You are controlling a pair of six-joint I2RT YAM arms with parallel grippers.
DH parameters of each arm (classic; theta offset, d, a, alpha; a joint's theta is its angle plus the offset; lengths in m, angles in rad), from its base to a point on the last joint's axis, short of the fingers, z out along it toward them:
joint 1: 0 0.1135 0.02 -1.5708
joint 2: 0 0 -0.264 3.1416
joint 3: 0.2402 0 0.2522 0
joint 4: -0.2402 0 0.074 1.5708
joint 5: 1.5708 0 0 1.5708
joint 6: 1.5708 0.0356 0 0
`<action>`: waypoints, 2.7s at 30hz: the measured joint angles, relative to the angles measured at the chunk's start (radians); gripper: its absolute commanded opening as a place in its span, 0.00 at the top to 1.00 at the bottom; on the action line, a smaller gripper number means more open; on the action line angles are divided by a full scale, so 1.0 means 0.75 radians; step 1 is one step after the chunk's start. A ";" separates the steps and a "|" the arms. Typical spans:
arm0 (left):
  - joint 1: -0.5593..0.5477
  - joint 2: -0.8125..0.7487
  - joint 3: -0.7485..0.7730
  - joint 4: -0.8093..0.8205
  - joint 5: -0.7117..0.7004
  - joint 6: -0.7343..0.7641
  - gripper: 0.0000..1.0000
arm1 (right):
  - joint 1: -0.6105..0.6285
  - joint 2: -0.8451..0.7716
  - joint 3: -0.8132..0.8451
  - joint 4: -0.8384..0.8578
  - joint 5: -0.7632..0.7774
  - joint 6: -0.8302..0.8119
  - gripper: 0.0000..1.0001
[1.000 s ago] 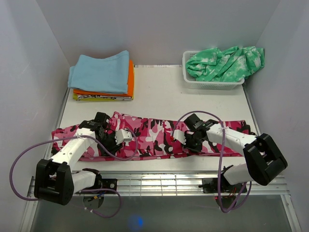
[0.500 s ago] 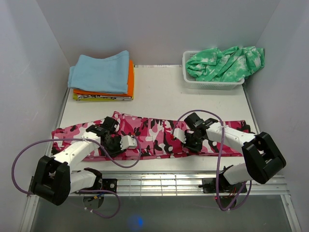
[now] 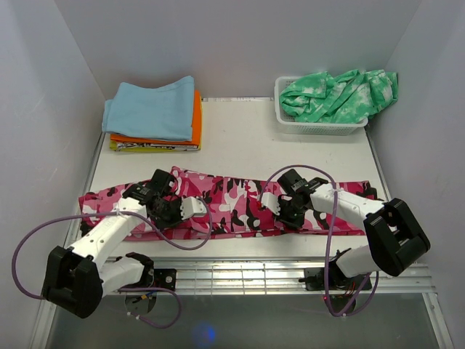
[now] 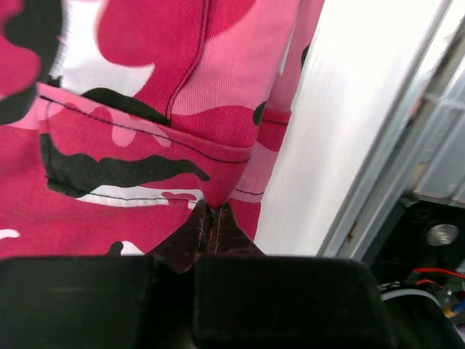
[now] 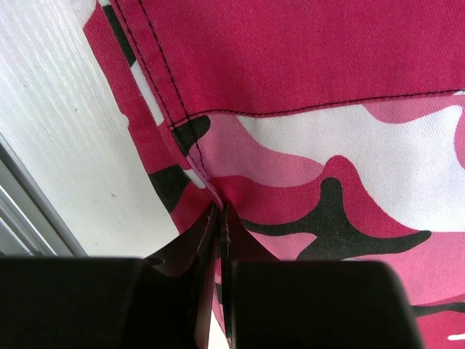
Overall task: Fold and stack the trousers
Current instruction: Fold the trousers
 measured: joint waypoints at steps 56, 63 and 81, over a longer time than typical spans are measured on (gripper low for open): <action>-0.072 0.281 0.086 -0.108 -0.021 -0.037 1.00 | -0.138 0.012 0.008 -0.034 0.006 -0.049 0.92; -0.071 0.286 0.057 -0.080 -0.023 -0.035 1.00 | -0.137 0.018 0.014 -0.028 -0.006 -0.050 0.92; -0.058 0.482 0.157 -0.146 -0.024 -0.076 1.00 | -0.138 -0.153 0.053 -0.181 -0.040 -0.122 0.92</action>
